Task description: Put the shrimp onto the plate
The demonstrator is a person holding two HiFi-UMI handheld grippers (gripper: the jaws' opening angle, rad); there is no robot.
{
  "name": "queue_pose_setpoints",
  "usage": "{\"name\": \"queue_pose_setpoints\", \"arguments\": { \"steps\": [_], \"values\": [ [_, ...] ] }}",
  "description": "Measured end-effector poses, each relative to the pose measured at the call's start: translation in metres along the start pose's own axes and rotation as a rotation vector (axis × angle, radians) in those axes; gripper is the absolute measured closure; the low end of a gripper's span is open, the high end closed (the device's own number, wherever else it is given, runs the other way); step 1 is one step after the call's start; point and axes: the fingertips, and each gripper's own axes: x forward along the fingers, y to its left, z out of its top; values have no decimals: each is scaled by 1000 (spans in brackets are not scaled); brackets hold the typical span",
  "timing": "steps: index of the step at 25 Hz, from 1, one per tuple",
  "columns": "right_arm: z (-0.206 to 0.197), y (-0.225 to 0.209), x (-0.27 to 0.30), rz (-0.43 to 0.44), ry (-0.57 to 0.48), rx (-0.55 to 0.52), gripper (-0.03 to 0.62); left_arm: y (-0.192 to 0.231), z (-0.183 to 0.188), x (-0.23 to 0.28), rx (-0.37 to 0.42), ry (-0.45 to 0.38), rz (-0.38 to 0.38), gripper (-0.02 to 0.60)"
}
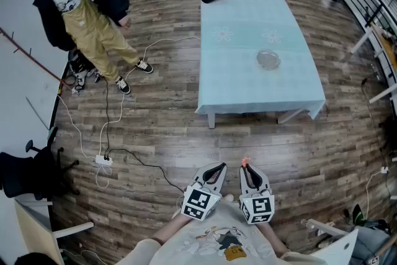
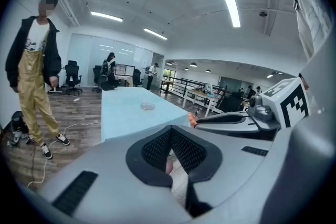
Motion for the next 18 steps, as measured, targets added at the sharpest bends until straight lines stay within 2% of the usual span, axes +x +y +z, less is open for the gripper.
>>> {"name": "queue_pose_setpoints", "arguments": {
  "steps": [3,5,10,16,18],
  "values": [
    [-11,-52,-18,-40,-25,43,525,-40,6,35,39,-13,-20,574],
    [-24,-73,-32,-45,-23,65,525,-62,3,51,43,-3,-29,574],
    [-46,-94,-77,-63,-45,92,525,-97,-8,63,39,27,-11,574],
    [-56,-113,-117,-113,-113,141,525,-147,-22,70,74,46,-123,574],
    [-56,-113,-135,-144,-140,118,525,-163,-30,70,74,57,-148,574]
  ]
}}
